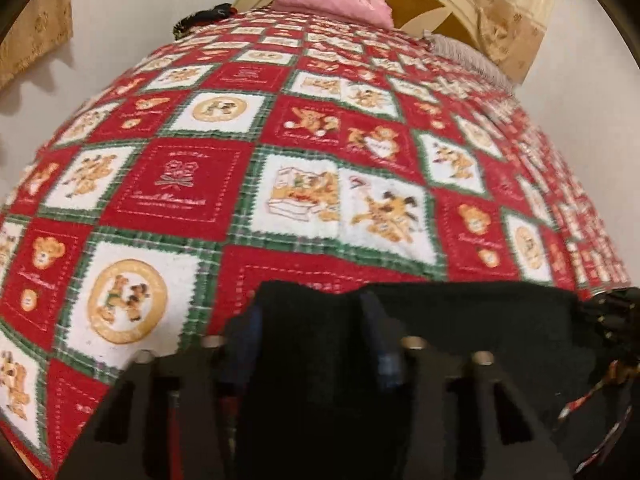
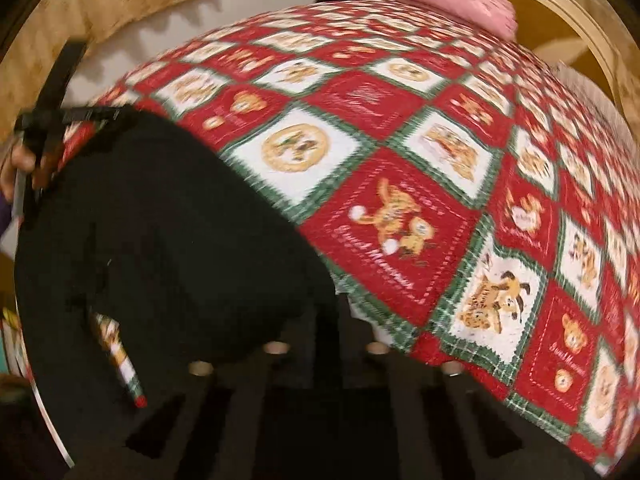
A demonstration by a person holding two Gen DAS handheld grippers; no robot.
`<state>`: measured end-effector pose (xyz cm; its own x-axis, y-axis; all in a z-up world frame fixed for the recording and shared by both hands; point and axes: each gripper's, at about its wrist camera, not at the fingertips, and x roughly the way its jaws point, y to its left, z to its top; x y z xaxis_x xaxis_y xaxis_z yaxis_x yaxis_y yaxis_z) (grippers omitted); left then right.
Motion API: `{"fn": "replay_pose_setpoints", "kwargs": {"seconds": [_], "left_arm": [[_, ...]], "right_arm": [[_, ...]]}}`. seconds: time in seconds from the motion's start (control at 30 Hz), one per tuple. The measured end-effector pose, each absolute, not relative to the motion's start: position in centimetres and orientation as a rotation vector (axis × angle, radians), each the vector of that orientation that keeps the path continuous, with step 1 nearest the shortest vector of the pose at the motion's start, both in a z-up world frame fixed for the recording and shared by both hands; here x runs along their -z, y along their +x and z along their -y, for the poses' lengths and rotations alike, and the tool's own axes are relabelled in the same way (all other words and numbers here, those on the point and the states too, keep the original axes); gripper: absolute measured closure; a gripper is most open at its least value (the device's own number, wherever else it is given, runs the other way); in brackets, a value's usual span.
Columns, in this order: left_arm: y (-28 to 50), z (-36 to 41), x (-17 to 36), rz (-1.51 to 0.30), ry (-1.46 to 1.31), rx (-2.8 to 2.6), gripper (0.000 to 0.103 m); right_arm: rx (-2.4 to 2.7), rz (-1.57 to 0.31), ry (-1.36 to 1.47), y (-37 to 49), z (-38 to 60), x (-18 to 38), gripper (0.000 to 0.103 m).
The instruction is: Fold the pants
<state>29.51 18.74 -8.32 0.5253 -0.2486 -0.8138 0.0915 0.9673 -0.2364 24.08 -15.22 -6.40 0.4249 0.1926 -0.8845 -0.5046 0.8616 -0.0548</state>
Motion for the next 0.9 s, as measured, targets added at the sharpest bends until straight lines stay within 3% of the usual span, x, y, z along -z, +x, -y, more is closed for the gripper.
{"fn": "replay_pose_setpoints", "kwargs": {"seconds": [0.1,0.5,0.9], "left_arm": [[29.6,-19.0,7.9,-0.979,-0.227,0.215,0.085],[26.6,-19.0,0.9,-0.761,-0.257,0.23,0.085],[15.2,-21.2,-0.9,-0.556,-0.292,0.205,0.085]], "right_arm": [[-0.434,-1.025,-0.345,23.4,15.1,5.3,0.098],[-0.261,-0.689,-0.256,20.6,15.6,-4.2,0.098],[-0.385,-0.468,-0.436,7.0,10.9,-4.8,0.098]]}}
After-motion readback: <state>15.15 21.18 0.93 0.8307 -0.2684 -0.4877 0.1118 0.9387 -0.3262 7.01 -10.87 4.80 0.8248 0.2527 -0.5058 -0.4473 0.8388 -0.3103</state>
